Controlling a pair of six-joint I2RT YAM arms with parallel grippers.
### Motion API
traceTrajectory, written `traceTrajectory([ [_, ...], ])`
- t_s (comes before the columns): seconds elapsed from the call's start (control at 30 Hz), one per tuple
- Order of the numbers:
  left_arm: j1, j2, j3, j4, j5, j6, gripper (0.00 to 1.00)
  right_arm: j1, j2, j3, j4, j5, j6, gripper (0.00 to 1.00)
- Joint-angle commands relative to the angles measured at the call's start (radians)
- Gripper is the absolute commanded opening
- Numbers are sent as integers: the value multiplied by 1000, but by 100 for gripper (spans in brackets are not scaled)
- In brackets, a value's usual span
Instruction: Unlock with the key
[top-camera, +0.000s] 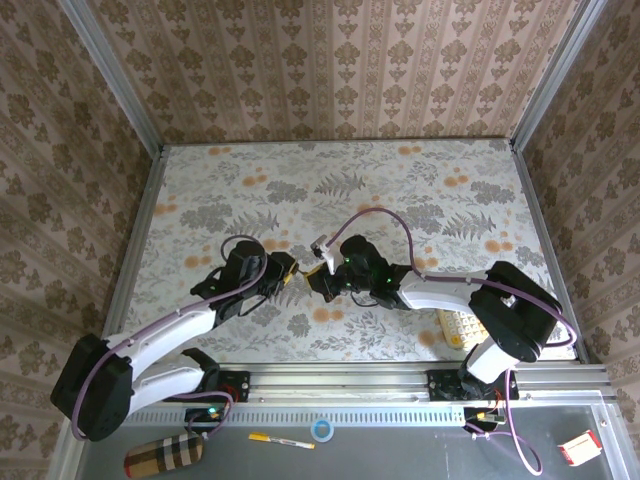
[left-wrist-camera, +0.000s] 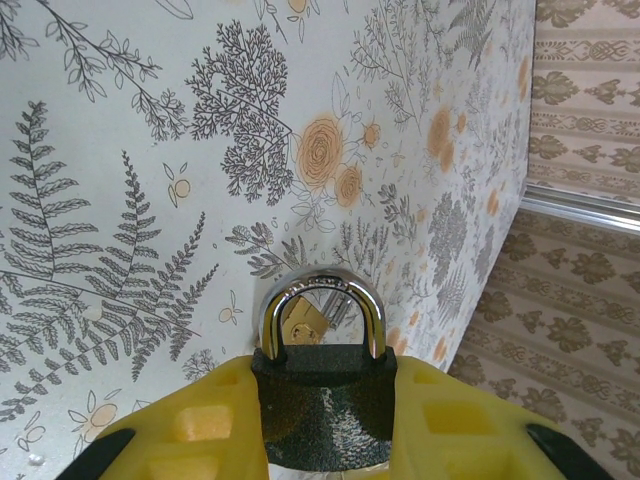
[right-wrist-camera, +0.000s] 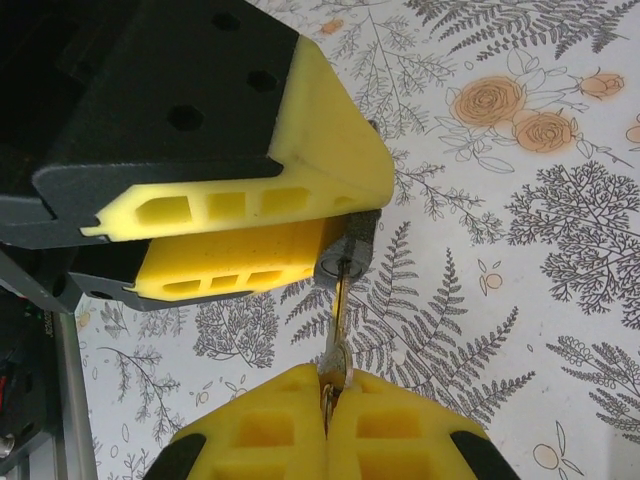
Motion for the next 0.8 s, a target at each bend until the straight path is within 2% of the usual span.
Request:
traceTrajectory([
  [0.0,-55,-1,17,73,153,-4,0,10,4,48,93,22,36,0],
  [0.27,-65,-3,-20,273,134,-127,0,65,37,6,191,113,61,0],
  [0.63,-94,-6,2,118,163,-42,0,31,29,55,131,109,16,0],
  [0.77,-113,33,-18,173,196,-43,0,35,39,87,84,75,-37,0],
])
